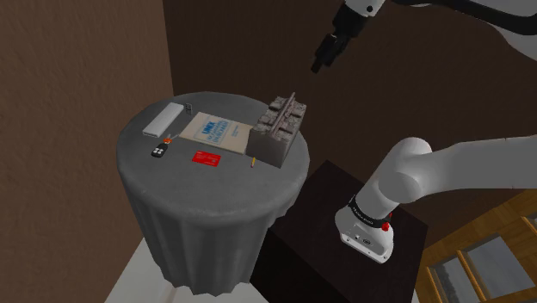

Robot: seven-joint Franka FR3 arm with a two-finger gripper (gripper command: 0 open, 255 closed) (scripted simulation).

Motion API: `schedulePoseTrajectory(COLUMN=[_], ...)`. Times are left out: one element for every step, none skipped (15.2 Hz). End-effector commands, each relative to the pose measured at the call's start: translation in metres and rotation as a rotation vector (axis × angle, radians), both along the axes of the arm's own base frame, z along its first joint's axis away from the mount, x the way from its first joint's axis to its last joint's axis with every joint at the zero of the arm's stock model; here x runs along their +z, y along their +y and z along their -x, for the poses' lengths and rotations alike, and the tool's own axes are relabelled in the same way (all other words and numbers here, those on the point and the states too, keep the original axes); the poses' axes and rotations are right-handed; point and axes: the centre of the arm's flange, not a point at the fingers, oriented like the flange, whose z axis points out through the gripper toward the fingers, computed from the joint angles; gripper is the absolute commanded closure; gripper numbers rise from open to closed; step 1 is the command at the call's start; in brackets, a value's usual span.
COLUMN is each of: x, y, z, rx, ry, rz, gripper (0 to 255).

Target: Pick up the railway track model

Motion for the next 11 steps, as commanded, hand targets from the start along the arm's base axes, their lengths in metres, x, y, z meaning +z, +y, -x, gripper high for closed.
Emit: schedulePoseTrajectory(x=[0.000,-0.011,-0.021,-0.032,-0.043,-0.054,-0.065,-0.076,-0.087,-0.099,-0.111], y=[0.000,0.006,0.011,0.015,0.019,0.021,0.023,0.024,0.024,0.023,0.021], z=[0.000,-0.008,-0.017,-0.026,-0.035,-0.044,-0.054,-0.063,-0.072,-0.081,-0.089], rx=[0.000,-0.102,-0.203,-0.305,-0.406,-0.508,-0.610,-0.711,-0.813,-0.914,-1.016], ry=[0.000,0.016,0.032,0.048,0.065,0.081,0.097,0.113,0.129,0.145,0.162], rz=[0.000,-0.009,-0.017,-0.026,-0.034,-0.043,-0.051,-0.060,-0.068,-0.077,-0.085], gripper=[0,0,0,0,0,0,0,0,0,0,0])
